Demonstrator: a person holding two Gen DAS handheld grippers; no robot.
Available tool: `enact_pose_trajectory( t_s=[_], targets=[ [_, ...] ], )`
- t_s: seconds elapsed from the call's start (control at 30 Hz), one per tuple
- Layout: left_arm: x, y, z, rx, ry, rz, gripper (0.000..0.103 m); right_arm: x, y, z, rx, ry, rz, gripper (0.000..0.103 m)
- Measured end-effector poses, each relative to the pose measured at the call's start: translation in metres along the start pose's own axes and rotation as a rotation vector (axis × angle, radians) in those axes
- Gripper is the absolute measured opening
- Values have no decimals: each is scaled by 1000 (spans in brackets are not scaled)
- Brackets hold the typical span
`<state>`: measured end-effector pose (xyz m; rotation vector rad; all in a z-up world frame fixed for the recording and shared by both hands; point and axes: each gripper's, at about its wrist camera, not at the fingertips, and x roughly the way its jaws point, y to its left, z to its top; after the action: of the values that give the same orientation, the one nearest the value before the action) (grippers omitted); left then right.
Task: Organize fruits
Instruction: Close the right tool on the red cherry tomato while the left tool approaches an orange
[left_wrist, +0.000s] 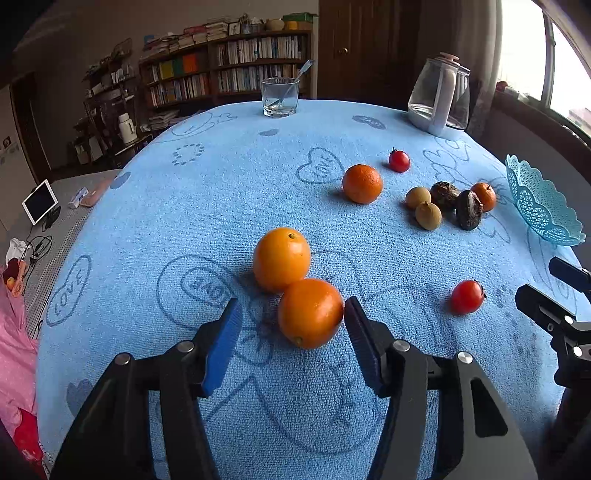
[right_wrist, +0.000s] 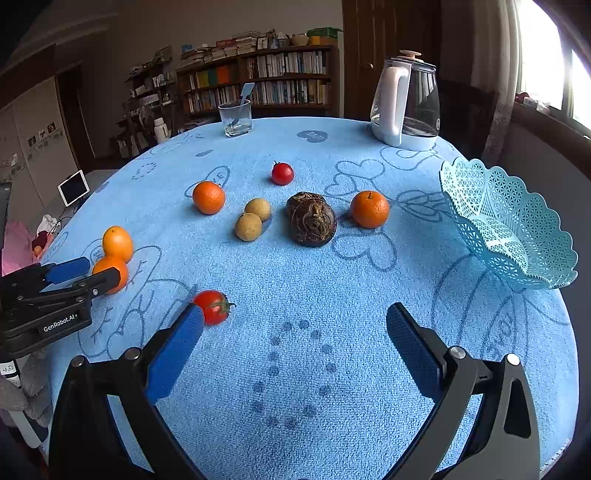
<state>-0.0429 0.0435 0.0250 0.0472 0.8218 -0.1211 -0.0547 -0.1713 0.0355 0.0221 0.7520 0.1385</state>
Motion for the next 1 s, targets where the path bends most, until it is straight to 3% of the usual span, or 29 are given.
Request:
enact_pose_trajectory(
  t_s=[0.07,0.3,0.4,0.57,0.8,0.93,1.0],
  targets=[
    [-3,-4,0,8,-5,-25,38,-1,2,0,-7,-4,7,100],
    [-21,-14,-1,55,-66,-41,34,0,17,-2,-68,-6,47,100],
    [-28,-16,0,69,-88,-42,34,1,26,0,-100,-3,72,95],
    [-31,-13,-2,61,-87,-41,34,12,43,2,-151,42,111,72],
    [-21,-5,-3,24,-49,-44,35,32,55,10,-158,102,144,52],
    [-12,-1,-3,-12,-15,-59,48,41,54,10,-146,135,142,38],
    [-9,1,-3,-22,-6,-64,48,41,52,10,-138,140,145,34]
  ],
)
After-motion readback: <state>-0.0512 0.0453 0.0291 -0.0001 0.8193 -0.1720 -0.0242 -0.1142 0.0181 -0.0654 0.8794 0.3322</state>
